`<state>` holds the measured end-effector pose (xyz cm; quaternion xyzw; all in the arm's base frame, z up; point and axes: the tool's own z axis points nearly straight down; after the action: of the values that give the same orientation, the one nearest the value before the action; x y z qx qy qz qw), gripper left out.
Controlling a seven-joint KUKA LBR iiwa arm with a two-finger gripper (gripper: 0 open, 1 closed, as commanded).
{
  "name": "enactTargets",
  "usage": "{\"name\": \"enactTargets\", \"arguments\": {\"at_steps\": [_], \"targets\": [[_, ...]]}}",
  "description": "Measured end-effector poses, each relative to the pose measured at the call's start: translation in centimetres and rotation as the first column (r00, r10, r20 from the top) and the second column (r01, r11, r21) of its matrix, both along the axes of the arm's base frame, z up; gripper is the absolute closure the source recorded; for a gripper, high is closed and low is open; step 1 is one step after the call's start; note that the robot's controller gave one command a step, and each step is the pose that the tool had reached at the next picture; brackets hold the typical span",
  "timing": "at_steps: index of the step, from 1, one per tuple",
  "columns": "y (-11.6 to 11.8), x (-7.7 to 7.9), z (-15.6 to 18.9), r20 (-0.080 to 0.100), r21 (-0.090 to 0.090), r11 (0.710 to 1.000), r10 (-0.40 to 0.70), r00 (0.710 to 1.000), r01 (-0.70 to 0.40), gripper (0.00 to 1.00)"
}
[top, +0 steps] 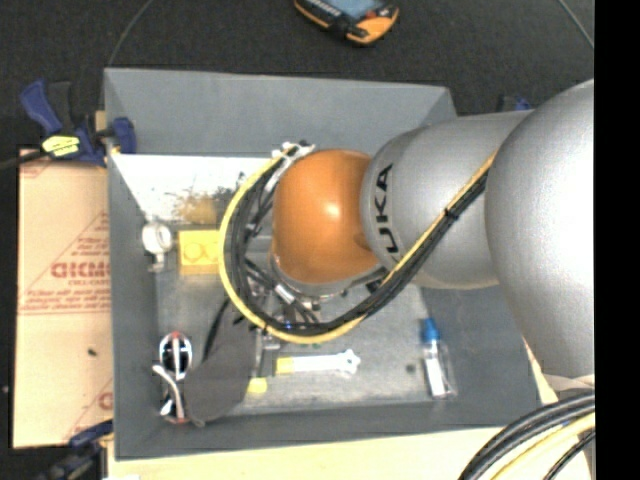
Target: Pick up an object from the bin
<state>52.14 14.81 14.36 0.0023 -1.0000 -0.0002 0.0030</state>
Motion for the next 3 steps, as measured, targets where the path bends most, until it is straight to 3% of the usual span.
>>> {"name": "enactTargets", "arguments": {"at_steps": [1, 2, 3], "targets": [[-0.1, 0.2, 0.5, 0.008, 0.002, 1.000, -0.005, 1.000, 0.005, 0.00], [-5.9, 4.7, -7.5, 0.003, -0.001, 1.000, -0.030, 1.000, 0.030, 0.00], [-5.5, 4.3, -7.3, 0.008, 0.003, 0.999, -0.045, 0.999, 0.045, 0.00]]}}
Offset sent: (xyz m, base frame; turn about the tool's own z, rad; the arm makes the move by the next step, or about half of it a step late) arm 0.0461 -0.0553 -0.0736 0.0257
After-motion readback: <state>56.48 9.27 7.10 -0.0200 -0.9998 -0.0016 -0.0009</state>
